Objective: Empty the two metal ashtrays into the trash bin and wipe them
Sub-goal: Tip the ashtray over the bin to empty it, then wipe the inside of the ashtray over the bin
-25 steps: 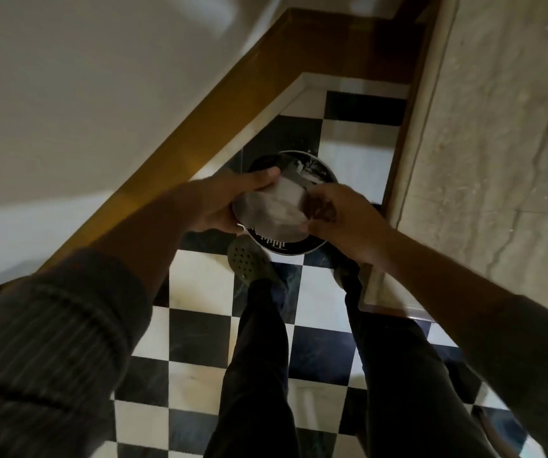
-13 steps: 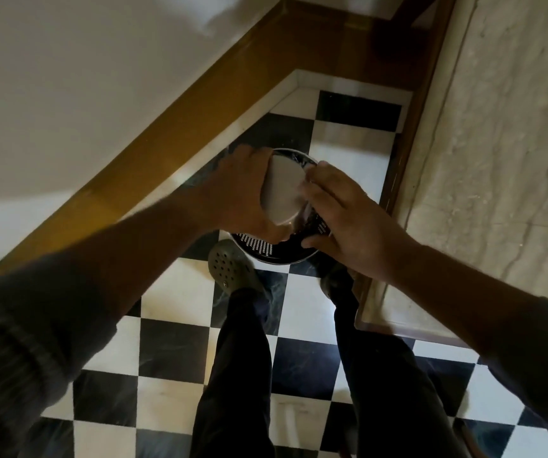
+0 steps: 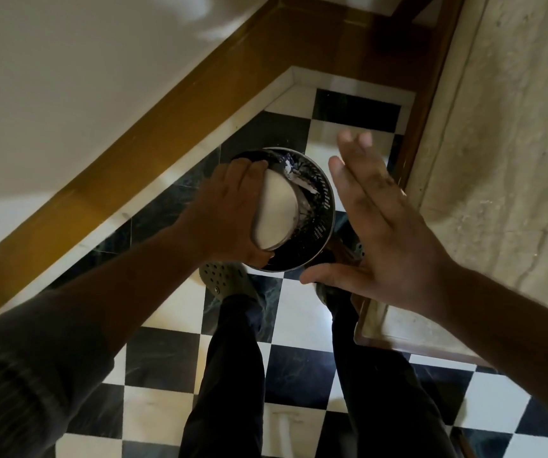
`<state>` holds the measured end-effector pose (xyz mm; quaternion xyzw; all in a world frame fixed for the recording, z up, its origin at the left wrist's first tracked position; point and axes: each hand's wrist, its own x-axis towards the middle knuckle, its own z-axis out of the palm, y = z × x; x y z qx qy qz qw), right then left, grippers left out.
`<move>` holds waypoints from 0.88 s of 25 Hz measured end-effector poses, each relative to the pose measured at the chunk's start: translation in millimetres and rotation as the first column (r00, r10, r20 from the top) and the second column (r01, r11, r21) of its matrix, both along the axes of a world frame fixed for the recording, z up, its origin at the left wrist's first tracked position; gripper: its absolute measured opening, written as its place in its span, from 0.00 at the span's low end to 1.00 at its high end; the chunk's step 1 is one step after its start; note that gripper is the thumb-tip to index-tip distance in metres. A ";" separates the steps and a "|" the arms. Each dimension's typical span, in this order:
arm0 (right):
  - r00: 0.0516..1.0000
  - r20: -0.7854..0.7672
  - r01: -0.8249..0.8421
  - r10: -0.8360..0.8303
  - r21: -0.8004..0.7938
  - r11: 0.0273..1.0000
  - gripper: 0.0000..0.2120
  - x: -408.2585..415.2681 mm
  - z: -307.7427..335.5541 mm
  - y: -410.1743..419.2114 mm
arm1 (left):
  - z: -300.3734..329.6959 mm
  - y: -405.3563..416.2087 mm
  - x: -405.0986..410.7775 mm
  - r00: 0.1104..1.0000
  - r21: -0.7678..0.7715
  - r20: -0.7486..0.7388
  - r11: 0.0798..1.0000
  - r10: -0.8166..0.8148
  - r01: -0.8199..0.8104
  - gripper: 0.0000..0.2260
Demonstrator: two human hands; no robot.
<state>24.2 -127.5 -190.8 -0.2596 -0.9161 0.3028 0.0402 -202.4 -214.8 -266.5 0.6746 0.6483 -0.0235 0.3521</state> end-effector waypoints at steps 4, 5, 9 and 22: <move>0.976 -0.220 0.031 -0.003 0.124 0.992 0.52 -12.1 23.6 3.9 | -1.5 0.6 0.5 1.000 0.055 -0.013 0.998 -0.022 0.023 0.57; 0.964 -0.265 0.047 -0.005 0.154 0.987 0.52 -11.6 22.8 1.1 | 0.1 2.6 3.0 1.000 0.071 0.000 0.997 0.003 -0.003 0.57; 0.920 0.269 -0.324 0.284 0.115 0.939 0.56 -10.0 -27.4 -29.0 | 8.3 4.5 10.4 0.997 0.174 0.049 0.982 0.059 -0.067 0.54; 0.909 0.333 -0.321 0.249 0.180 0.930 0.62 -1.1 -17.1 -27.8 | 6.9 3.9 20.7 0.990 0.220 0.092 0.967 0.110 -0.128 0.57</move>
